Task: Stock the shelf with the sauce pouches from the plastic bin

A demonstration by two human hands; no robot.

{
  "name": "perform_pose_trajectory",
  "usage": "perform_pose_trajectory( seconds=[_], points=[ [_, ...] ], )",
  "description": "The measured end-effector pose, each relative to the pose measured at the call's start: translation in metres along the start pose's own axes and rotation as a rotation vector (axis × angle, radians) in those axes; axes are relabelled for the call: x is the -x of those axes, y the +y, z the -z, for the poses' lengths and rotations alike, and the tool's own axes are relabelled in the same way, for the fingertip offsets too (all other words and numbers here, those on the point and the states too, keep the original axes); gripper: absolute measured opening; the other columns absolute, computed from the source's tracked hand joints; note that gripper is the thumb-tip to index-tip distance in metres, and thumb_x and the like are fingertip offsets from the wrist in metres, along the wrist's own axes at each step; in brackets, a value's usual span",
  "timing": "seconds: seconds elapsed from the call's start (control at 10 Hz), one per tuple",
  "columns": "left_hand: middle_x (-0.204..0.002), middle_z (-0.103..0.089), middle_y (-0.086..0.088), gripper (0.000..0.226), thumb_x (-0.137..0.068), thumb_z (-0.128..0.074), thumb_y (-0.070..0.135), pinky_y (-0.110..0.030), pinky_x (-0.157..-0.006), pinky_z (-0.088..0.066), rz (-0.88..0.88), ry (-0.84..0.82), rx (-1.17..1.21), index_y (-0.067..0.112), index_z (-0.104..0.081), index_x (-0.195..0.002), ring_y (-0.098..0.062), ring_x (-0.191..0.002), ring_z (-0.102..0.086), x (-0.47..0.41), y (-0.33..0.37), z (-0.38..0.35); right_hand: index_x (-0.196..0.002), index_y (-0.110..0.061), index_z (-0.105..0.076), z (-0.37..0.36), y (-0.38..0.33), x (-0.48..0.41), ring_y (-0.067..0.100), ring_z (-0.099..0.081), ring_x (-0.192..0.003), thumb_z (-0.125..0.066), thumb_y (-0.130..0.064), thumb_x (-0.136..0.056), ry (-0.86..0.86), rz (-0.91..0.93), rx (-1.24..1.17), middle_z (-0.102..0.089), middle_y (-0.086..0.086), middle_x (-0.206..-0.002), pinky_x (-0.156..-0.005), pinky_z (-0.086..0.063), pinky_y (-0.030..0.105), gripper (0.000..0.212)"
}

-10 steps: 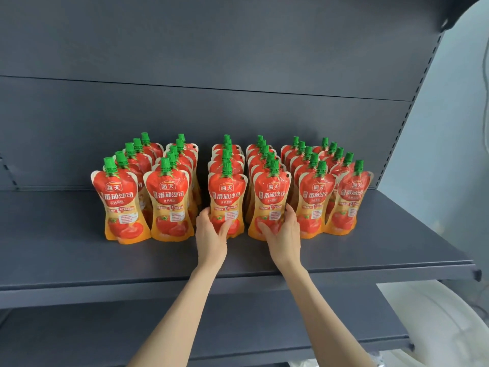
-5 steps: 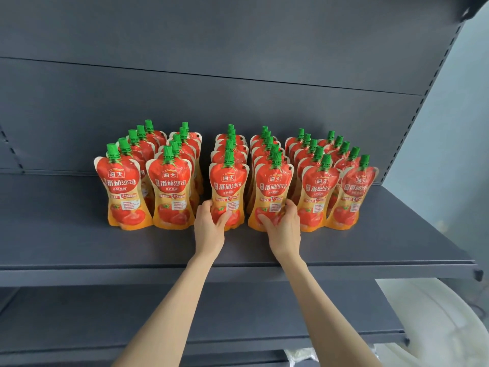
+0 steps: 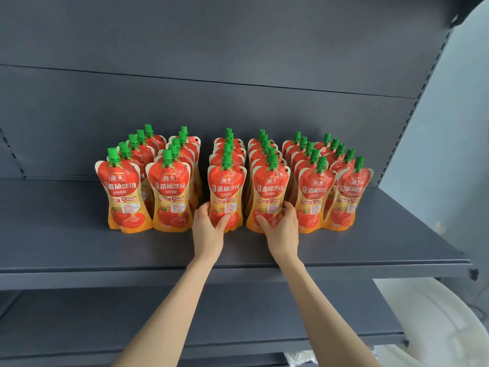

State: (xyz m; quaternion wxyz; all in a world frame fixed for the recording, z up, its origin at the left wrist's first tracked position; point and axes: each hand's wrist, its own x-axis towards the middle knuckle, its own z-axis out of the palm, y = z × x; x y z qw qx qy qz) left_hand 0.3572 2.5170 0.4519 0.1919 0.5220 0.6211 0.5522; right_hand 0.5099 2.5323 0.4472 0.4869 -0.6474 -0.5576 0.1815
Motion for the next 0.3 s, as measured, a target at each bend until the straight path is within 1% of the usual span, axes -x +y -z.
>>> perform_pose_trajectory(
  seconds=[0.1,0.2,0.3],
  points=[
    [-0.129,-0.053,-0.011,0.056,-0.084,-0.066,0.03,-0.033,-0.095,-0.043,-0.015,-0.001,-0.016,0.008,-0.045,-0.131,-0.024,-0.119,-0.051,0.005,0.0,0.004,-0.139,-0.014,-0.032,0.002,-0.002,0.002,0.023,-0.042,-0.127,-0.071,-0.042,-0.078,0.004,-0.014,-0.021,-0.047,0.004,-0.137,-0.099,-0.045,0.041,0.077],
    [-0.129,-0.053,-0.01,0.057,-0.084,-0.065,0.029,-0.033,-0.097,-0.043,-0.038,-0.007,-0.019,0.008,-0.044,-0.132,-0.023,-0.12,-0.05,0.012,-0.002,0.007,-0.138,-0.013,-0.034,0.005,-0.002,0.006,0.022,-0.041,-0.128,-0.07,-0.039,-0.081,0.014,0.002,-0.022,-0.046,0.005,-0.136,-0.099,-0.042,0.037,0.073],
    [-0.128,-0.052,-0.01,0.054,-0.084,-0.065,0.028,-0.025,-0.091,-0.039,-0.061,0.02,-0.017,0.008,-0.046,-0.13,-0.022,-0.118,-0.05,0.019,0.001,0.011,-0.135,-0.011,-0.038,0.01,-0.005,0.014,0.022,-0.041,-0.125,-0.069,-0.036,-0.083,0.061,0.054,-0.014,-0.047,0.006,-0.132,-0.094,-0.039,0.031,0.066]
  ],
)
